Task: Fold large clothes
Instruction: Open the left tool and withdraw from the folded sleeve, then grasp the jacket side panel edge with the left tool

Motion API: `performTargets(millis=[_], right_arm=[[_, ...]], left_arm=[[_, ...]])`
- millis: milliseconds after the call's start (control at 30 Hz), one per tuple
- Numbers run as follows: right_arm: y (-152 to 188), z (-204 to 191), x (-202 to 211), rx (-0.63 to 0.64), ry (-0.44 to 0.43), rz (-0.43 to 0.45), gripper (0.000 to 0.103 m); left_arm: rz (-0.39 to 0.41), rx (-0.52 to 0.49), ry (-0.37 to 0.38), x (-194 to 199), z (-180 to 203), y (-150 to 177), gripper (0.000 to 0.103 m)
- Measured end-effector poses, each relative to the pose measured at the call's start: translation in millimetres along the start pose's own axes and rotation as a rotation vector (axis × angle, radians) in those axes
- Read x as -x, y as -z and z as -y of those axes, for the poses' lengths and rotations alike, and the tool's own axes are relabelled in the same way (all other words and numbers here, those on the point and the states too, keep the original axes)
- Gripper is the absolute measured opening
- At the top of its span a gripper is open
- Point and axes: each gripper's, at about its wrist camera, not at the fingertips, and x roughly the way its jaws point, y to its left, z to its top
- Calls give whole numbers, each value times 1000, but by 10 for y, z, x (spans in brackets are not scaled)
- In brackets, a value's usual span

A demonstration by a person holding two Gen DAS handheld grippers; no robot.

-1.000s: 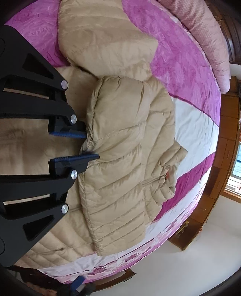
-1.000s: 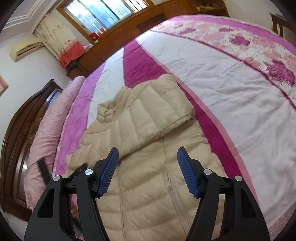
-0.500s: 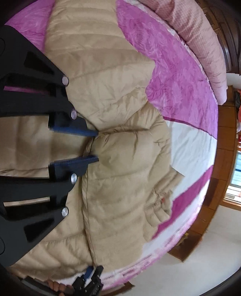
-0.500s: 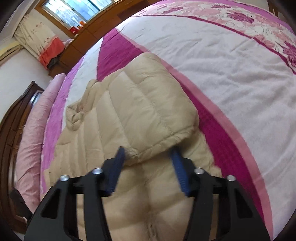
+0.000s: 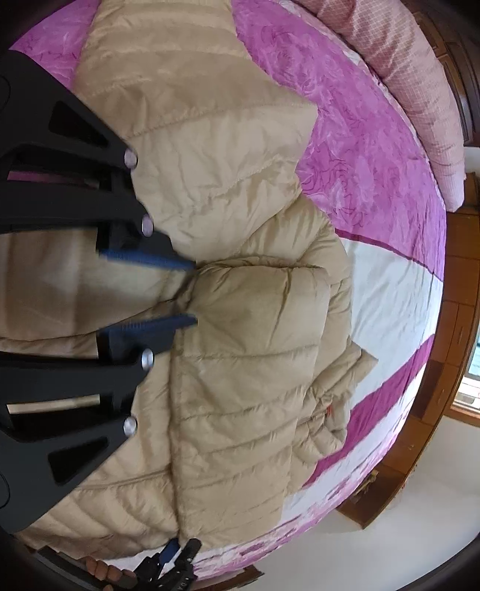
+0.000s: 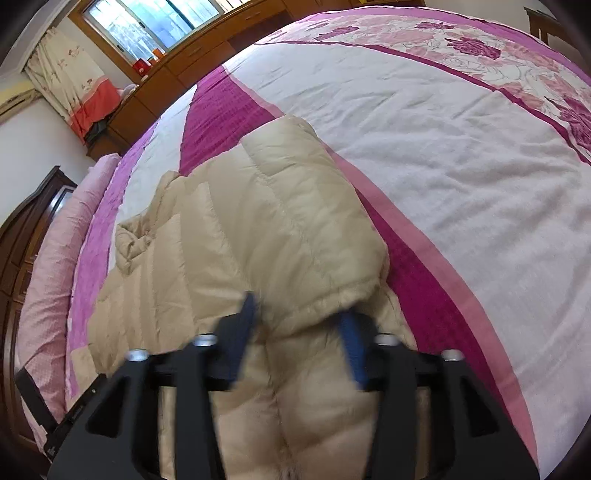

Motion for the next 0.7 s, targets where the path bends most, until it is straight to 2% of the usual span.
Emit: performTargets(millis=[33,67,233,467,600,700], right_arm=[[28,-10,66,2,-14,-3,59],[48,-39,108,4,-21,-5,60],[278,-137,470,43,-60,-6,62],[717,-174,933,138,-37,19,66],[994,-96,1008,108,-27,-37,69],[1197,-97,1042,91,-6,-72,70]], left_arm=[[7,-1,2,56,-7,19,46],[19,-6,1,128,-7,44,51],[39,-14,-27,442,-92,240,60],[46,3,-109,768,-422,446,63],[28,19,-147,840,-633,524,63],[14,57,-140,883,-823,553,63]])
